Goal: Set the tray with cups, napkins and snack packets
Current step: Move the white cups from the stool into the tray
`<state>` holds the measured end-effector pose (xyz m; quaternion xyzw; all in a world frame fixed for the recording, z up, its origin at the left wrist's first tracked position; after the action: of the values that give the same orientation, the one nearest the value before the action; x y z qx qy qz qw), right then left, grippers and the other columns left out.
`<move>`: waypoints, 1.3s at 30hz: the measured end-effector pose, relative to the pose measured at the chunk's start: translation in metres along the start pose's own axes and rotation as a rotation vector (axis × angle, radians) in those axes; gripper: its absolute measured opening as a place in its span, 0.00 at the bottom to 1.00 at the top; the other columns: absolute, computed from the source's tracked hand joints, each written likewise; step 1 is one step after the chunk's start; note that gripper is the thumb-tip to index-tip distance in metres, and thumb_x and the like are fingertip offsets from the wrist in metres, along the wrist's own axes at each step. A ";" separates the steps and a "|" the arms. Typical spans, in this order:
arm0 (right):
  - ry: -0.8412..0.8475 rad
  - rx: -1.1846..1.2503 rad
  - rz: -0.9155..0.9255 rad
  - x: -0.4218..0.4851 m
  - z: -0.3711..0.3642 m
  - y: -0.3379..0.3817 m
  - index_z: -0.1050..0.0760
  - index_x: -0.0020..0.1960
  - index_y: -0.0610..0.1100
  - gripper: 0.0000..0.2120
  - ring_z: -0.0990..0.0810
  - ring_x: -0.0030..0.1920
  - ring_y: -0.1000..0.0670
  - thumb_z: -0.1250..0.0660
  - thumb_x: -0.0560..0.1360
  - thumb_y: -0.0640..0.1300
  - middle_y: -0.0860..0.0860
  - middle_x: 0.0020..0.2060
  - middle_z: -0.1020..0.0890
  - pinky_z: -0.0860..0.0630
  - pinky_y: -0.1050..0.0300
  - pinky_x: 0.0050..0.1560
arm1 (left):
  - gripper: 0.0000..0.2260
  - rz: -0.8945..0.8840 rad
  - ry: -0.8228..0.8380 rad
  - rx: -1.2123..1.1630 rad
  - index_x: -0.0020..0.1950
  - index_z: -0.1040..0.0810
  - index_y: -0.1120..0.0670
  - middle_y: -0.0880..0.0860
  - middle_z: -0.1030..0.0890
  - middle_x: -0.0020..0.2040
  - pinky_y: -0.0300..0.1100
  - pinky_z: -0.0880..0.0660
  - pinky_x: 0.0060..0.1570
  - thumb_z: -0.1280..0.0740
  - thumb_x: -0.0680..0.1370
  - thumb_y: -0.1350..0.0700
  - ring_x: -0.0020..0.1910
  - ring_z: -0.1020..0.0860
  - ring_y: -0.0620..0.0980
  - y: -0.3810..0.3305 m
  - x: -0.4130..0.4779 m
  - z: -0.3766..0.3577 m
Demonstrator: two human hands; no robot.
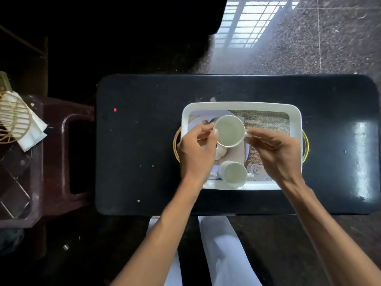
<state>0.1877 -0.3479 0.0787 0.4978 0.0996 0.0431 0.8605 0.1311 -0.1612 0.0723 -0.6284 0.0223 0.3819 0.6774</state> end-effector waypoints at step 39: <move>0.102 -0.050 -0.053 -0.001 0.003 -0.103 0.16 0.55 0.38 0.15 0.16 0.50 0.58 0.24 0.70 0.30 0.51 0.48 0.15 0.22 0.71 0.53 | 0.13 0.190 0.084 0.371 0.65 0.19 0.56 0.54 0.12 0.56 0.53 0.20 0.63 0.31 0.80 0.58 0.54 0.14 0.50 0.039 -0.011 -0.056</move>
<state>0.1847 -0.4021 -0.0086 0.4706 0.1553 0.0478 0.8673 0.1266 -0.2182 0.0339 -0.5033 0.1797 0.4068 0.7409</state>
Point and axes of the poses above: each hand's wrist, its own x-axis towards the middle knuckle, its own z-axis out of the back of the hand, y = z × x, the point moved 4 cm from there along x, towards the middle knuckle
